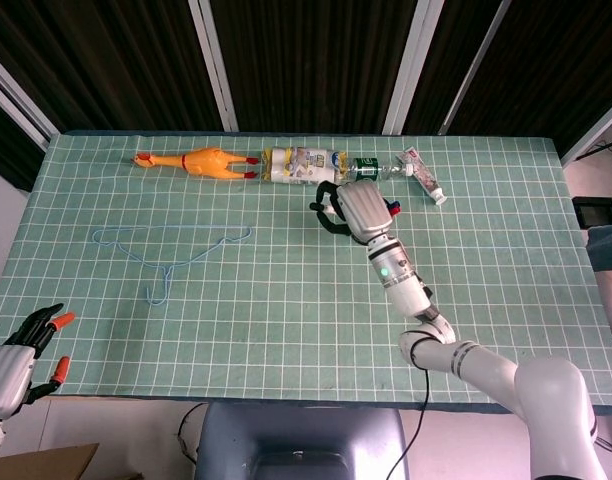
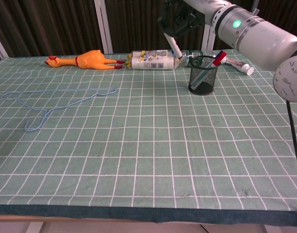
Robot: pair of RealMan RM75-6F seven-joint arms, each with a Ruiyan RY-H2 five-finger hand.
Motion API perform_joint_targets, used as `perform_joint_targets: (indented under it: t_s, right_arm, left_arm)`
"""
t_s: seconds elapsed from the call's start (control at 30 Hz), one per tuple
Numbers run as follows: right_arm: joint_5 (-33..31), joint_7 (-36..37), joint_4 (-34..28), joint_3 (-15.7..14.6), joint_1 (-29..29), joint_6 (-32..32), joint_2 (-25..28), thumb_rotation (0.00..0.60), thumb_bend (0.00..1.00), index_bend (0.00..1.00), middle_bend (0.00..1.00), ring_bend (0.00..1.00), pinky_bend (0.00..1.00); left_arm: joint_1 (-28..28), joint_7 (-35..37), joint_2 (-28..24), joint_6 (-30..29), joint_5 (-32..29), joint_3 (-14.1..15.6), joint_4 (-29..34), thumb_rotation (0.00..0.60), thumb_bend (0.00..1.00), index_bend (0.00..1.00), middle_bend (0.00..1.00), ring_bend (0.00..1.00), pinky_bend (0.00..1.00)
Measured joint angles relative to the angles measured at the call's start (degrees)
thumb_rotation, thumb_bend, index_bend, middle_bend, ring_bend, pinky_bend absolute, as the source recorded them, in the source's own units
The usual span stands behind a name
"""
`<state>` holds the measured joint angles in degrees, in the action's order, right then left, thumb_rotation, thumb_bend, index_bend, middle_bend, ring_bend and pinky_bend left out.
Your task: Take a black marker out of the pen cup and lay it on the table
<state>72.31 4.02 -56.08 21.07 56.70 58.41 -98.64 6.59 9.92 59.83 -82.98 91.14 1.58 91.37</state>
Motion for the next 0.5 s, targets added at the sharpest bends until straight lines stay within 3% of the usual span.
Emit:
perform_joint_targets:
  t_s: [0.2, 0.5]
  right_arm:
    - [-0.3, -8.8, -12.8, -1.8, -2.7, 1.1, 5.3, 0.600, 0.78, 0.88, 1.00, 1.00, 1.00]
    - [-6.4, -21.1, -21.0, -7.7, -6.6, -3.0, 9.6, 0.600, 0.80, 0.88, 1.00, 1.00, 1.00]
  left_arm:
    - [-0.1, -0.4, 0.1, -0.2, 0.4, 0.2, 0.1, 0.600, 0.48, 0.19, 0.07, 0.08, 0.31]
    - [-0.3, -0.3, 0.0, -0.5, 0.4, 0.2, 0.2, 0.600, 0.48, 0.19, 0.07, 0.08, 0.31]
